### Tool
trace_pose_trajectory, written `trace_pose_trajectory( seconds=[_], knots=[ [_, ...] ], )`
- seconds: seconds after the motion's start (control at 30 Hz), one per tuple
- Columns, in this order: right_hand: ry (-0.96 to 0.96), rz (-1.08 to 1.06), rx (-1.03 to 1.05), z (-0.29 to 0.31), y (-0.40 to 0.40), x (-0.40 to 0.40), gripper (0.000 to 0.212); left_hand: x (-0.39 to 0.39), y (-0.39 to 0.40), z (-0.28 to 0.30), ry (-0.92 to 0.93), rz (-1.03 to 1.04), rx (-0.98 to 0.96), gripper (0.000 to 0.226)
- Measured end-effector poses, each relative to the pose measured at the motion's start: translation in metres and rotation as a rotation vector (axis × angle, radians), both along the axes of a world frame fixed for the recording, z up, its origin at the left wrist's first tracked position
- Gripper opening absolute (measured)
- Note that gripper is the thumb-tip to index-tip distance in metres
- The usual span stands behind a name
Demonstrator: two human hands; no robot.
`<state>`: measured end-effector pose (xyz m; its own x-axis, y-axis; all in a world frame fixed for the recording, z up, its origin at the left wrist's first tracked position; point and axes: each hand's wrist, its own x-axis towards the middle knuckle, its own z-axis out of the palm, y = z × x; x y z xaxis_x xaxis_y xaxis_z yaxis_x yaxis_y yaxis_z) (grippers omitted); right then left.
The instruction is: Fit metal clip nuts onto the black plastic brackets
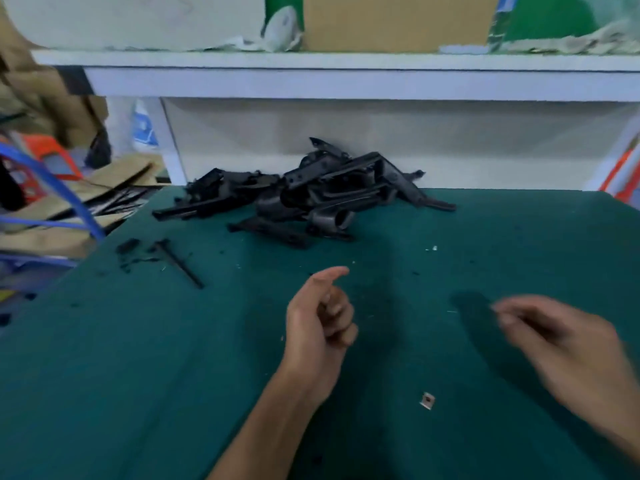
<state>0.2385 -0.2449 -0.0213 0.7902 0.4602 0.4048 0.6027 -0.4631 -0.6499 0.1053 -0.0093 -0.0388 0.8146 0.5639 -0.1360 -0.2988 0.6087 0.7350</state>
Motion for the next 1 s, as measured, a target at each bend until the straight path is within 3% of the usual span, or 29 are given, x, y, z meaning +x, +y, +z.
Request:
trace_pose_trajectory(
  seconds=[0.07, 0.13, 0.23, 0.37, 0.47, 0.53, 0.63, 0.7, 0.77, 0.87, 1.0],
  knots=[
    [0.027, 0.132, -0.042, 0.004, 0.071, 0.016, 0.022, 0.003, 0.0, 0.002, -0.018, -0.039, -0.047, 0.014],
    [0.001, 0.176, -0.084, -0.002, 0.139, 0.043, 0.022, 0.005, 0.001, 0.003, -0.004, -0.057, -0.045, 0.013],
    [-0.222, 0.151, -0.312, 0.004, 0.216, 0.073, 0.033, 0.004, 0.007, 0.004, -0.003, -0.059, -0.074, 0.015],
    [-0.481, 0.238, -0.622, 0.005, 0.278, 0.117, 0.054, 0.001, 0.015, 0.006, -0.012, -0.08, -0.148, 0.015],
    [-0.461, 0.255, -0.814, 0.004, 0.301, 0.134, 0.053, 0.001, 0.02, 0.002, -0.045, -0.098, -0.219, 0.022],
    [-0.551, 0.208, -0.866, 0.003, 0.306, 0.132, 0.045, 0.001, 0.023, -0.001, -0.066, -0.112, -0.271, 0.025],
    [-0.701, 0.082, -0.669, 0.014, 0.299, 0.127, 0.031, 0.004, 0.025, -0.001, -0.107, -0.128, -0.295, 0.025],
    [-0.628, 0.065, -0.471, 0.033, 0.285, 0.122, 0.029, 0.006, 0.024, -0.001, -0.143, -0.1, -0.287, 0.014],
    [-0.496, 0.163, -0.341, 0.054, 0.264, 0.11, 0.037, 0.009, 0.022, -0.004, -0.166, -0.075, -0.258, 0.014],
    [-0.406, 0.371, -0.19, 0.08, 0.22, 0.083, 0.024, 0.012, 0.019, -0.008, -0.178, -0.042, -0.172, 0.029],
    [0.174, 0.52, 0.069, 0.088, 0.168, 0.036, 0.011, 0.013, 0.013, -0.011, -0.134, 0.097, 0.066, 0.04]
  ],
)
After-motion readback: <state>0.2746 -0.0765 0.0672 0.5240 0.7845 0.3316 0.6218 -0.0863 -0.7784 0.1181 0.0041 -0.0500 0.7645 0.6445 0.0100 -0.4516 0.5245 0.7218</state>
